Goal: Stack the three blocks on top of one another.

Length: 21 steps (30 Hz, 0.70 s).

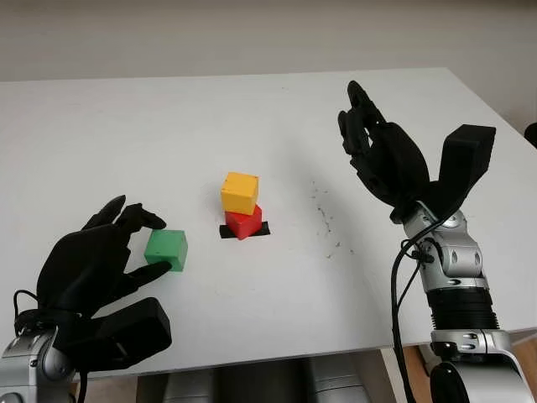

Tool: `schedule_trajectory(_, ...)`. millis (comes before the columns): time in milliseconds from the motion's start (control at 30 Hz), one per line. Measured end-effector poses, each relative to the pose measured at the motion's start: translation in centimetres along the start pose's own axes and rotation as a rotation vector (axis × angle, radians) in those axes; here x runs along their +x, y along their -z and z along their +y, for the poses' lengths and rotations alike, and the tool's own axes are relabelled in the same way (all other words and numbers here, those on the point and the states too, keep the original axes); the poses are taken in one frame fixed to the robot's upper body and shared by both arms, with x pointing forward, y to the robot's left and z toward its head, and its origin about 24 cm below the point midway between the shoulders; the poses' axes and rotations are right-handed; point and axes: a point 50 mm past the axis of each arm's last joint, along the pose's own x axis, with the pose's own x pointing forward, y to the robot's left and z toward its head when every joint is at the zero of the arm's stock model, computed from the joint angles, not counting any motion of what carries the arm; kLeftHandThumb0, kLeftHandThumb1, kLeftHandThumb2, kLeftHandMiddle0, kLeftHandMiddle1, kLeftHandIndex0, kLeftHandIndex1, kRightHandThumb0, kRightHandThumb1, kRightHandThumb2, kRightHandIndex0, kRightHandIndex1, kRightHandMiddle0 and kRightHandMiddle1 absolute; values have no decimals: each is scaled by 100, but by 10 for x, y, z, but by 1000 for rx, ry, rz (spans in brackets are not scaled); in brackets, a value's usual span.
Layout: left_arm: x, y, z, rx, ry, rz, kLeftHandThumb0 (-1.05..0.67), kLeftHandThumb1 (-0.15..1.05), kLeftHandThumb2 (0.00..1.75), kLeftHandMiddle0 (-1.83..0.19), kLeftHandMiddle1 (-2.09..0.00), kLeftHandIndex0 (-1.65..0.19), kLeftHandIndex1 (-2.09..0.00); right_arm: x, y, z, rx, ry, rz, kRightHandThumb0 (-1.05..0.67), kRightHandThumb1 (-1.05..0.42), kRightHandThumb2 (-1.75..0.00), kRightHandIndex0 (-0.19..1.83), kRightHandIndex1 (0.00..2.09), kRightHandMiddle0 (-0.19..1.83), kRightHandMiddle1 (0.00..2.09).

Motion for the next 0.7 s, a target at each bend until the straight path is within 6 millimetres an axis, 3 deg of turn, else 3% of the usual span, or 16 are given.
schedule_trajectory(100,1,-1,0,15,17,9,-46,105,13,-15,-5,-12,-123,0,0,-1,-1,1,0,-58,-105,-69,-19,0,-19,0)
schedule_trajectory(200,2,-1,1,38,36,9,-48,105,11,-13,-5,-14,-98,-1,-1,-1,-5,0,0,-57,-105,-70,-19,0,-19,0)
schedule_trajectory(367,2,-2,-2,36,71,1,-49,104,7,-4,-5,-26,-29,-1,-1,-2,-8,0,1,-57,-105,-71,-19,0,-19,0)
schedule_trajectory(500,2,-3,-4,37,79,-14,-50,105,6,0,-4,-26,-15,-1,-1,-2,-7,-1,1,-58,-105,-71,-19,0,-19,0)
schedule_trajectory(700,2,-3,-4,43,97,-19,-49,105,7,-1,-6,-39,-19,-1,-1,-2,-6,-1,4,-58,-105,-70,-19,0,-19,0)
